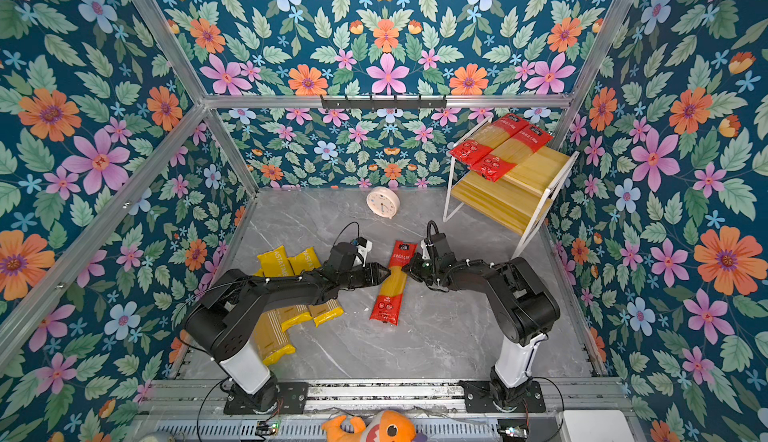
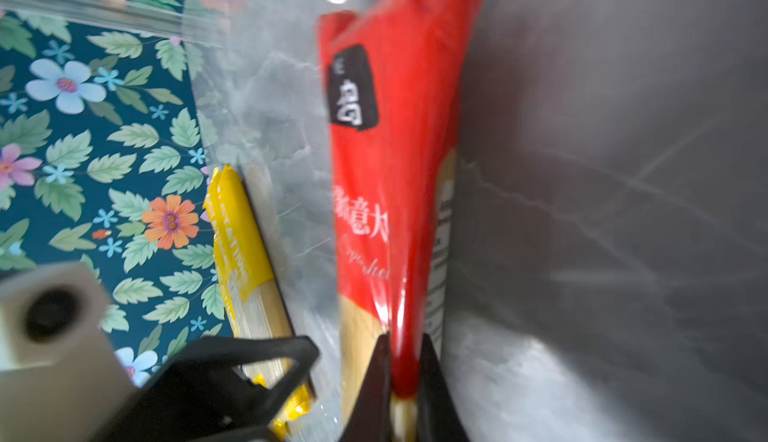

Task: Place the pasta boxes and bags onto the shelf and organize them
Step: 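Grasp the next red spaghetti bag with the right gripper while the left gripper holds it, then raise the red bag upright with the right gripper while the left gripper steadies it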

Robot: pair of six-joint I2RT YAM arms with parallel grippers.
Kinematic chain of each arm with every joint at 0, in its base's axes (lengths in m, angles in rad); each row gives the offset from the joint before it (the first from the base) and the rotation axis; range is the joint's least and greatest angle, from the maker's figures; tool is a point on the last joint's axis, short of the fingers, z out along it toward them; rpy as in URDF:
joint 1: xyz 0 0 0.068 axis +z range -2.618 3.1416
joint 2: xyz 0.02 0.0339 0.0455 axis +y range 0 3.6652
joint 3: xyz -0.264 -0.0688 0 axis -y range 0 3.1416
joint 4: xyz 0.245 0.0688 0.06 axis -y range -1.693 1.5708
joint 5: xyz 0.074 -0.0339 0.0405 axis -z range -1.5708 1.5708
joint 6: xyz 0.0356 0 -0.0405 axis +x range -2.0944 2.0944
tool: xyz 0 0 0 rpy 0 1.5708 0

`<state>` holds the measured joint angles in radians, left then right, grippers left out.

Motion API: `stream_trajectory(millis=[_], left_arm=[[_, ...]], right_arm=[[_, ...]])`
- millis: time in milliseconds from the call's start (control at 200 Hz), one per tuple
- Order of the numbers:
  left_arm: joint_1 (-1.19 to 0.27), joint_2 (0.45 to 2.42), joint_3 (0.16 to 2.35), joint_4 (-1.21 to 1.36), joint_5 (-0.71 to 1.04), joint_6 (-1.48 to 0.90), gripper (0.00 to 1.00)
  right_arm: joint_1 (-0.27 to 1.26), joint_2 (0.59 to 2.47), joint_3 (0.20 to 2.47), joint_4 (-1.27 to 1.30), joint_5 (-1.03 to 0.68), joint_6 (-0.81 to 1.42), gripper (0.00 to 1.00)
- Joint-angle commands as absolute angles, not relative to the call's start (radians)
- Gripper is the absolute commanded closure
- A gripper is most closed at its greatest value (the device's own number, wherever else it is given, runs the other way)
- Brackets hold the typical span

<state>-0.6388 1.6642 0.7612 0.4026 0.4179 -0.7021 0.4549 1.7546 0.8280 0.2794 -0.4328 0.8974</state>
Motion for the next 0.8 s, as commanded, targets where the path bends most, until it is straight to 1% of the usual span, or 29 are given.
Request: stream_trajectory(millis=[0, 70, 135, 330, 415, 540, 675, 795], left_arm=[[-0.615, 1.568, 0.739, 0.478, 0.492, -0.546, 0.44], [-0.600, 1.489, 0.725, 0.456, 0.478, -0.424, 0.39], [-0.580, 1.431, 0.709, 0.457, 0.468, -0.351, 0.35], [-0.486, 1.335, 0.649, 0.584, 0.601, -0.315, 0.34], [-0.478, 1.334, 0.631, 0.647, 0.636, -0.314, 0.34], [-0.477, 1.365, 0.625, 0.720, 0.753, -0.346, 0.34], [-0.478, 1.389, 0.615, 0.795, 0.814, -0.369, 0.30], [-0.478, 1.424, 0.628, 0.862, 0.853, -0.398, 0.27]], right_arm=[[0.465, 1.699, 0.794, 0.440, -0.438, 0.839, 1.00], [0.470, 1.668, 0.769, 0.508, -0.433, 0.805, 1.00], [0.477, 1.601, 0.758, 0.556, -0.430, 0.755, 1.00], [0.485, 1.497, 0.743, 0.635, -0.432, 0.609, 1.00], [0.483, 1.456, 0.738, 0.664, -0.446, 0.561, 1.00], [0.483, 1.409, 0.750, 0.684, -0.498, 0.492, 1.00], [0.480, 1.360, 0.794, 0.657, -0.558, 0.420, 1.00], [0.471, 1.335, 0.825, 0.661, -0.610, 0.401, 1.00]])
